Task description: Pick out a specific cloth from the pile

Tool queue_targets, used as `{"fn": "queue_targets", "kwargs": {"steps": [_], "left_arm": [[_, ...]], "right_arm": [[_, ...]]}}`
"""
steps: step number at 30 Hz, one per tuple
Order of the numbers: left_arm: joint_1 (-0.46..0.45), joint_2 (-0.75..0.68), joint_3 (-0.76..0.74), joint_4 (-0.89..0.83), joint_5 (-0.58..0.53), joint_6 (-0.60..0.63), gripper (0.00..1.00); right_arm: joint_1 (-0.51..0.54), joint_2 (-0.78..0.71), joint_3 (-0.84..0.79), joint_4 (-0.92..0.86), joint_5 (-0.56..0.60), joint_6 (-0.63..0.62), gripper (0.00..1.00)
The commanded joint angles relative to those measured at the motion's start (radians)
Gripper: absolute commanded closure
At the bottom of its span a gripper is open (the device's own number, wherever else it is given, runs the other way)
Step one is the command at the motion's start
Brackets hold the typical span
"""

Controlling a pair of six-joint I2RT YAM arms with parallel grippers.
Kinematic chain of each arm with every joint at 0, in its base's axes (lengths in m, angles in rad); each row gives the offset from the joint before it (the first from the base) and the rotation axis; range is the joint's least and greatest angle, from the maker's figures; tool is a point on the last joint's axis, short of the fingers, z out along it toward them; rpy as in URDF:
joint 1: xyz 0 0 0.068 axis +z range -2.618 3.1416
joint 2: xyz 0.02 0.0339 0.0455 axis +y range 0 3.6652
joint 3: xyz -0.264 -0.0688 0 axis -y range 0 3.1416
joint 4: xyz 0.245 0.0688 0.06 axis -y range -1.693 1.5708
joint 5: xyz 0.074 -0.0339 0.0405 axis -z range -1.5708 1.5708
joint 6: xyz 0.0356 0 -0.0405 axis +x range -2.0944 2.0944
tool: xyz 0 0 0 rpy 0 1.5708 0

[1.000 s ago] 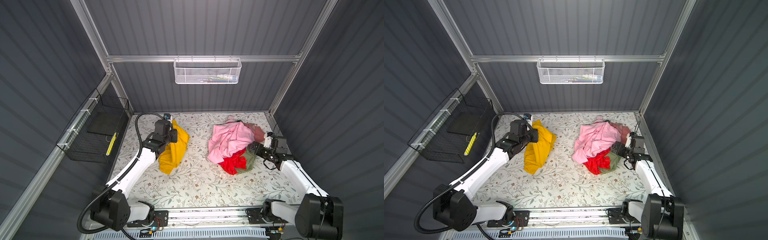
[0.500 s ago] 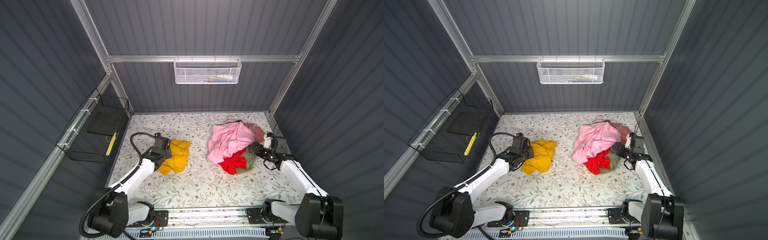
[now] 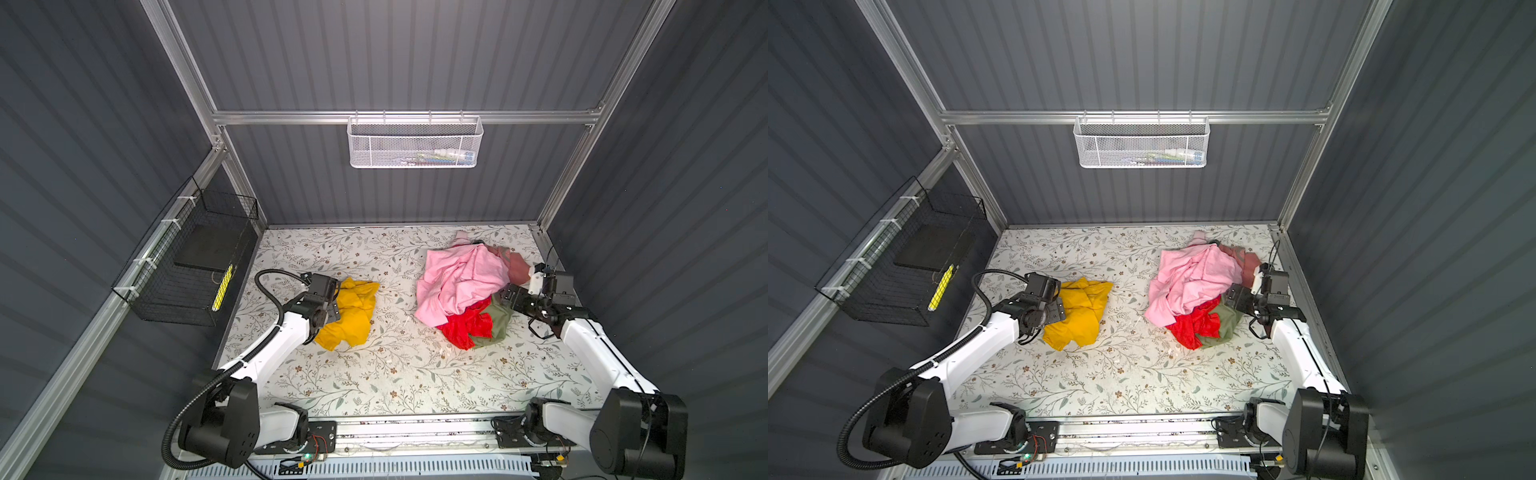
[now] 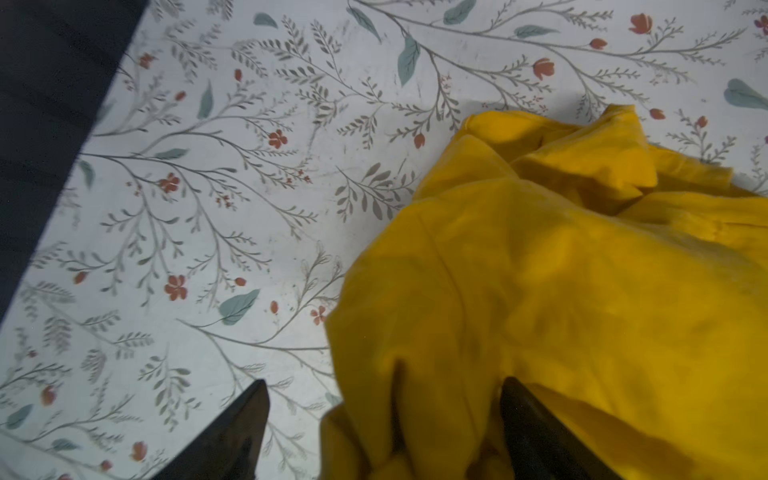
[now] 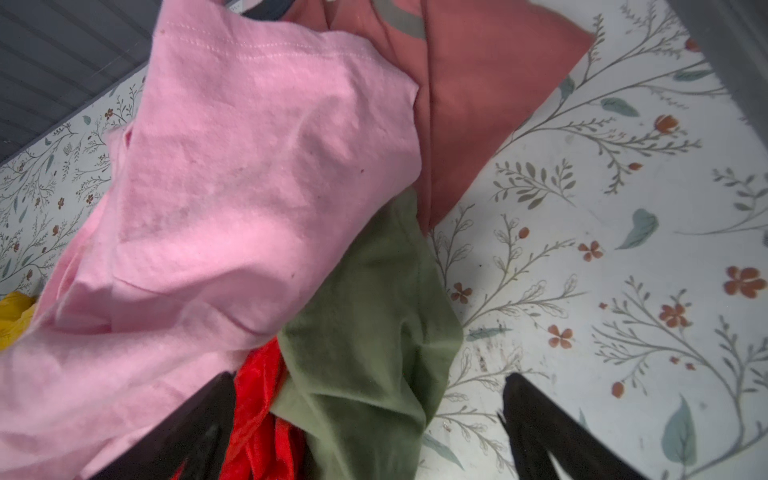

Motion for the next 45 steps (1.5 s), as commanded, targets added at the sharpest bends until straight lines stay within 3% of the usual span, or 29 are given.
{"fn": "queue_targets", "kwargs": {"steps": [1,7,13,16,24,31,36,38,40,45], "left_arm": [[-0.097,-0.082,0.11,-0.152,-0.228,-0.045,0.1],[-0.265,-0.02,0.24,-0.253,-0.34,0.013,0.09],[-0.365,0.123,0.25,-0.183,-0.181,0.199,0.06],[-0.371,0.203,0.247,-0.179,-0.152,0.237,0.0],[-0.342,0.39,0.215,-0.059,-0.127,0.289,0.0],[-0.261,0.497,0.221,0.012,0.038,0.321,0.0],[-0.238,0.583,0.281,-0.049,0.065,0.3,0.0],[-0.238,0.607,0.299,-0.063,0.061,0.285,0.04],[-0.238,0.622,0.306,-0.064,0.064,0.272,0.16],[-0.238,0.623,0.307,-0.054,0.127,0.284,0.64]], "right_arm": [[0.001,-0.007,0.029,-0.025,0.029,-0.028,0.01],[0.001,-0.018,0.035,-0.035,0.024,-0.03,0.01],[0.001,-0.029,0.036,-0.044,0.036,-0.041,0.01],[0.001,-0.026,0.036,-0.045,0.031,-0.045,0.01],[0.003,-0.025,0.041,-0.053,0.023,-0.051,0.01],[0.004,-0.026,0.041,-0.053,0.021,-0.053,0.01],[0.003,-0.028,0.044,-0.054,0.024,-0.054,0.01],[0.004,-0.028,0.044,-0.056,0.024,-0.055,0.01],[0.003,-0.027,0.045,-0.057,0.028,-0.057,0.01],[0.004,-0.025,0.047,-0.057,0.029,-0.057,0.01]]}}
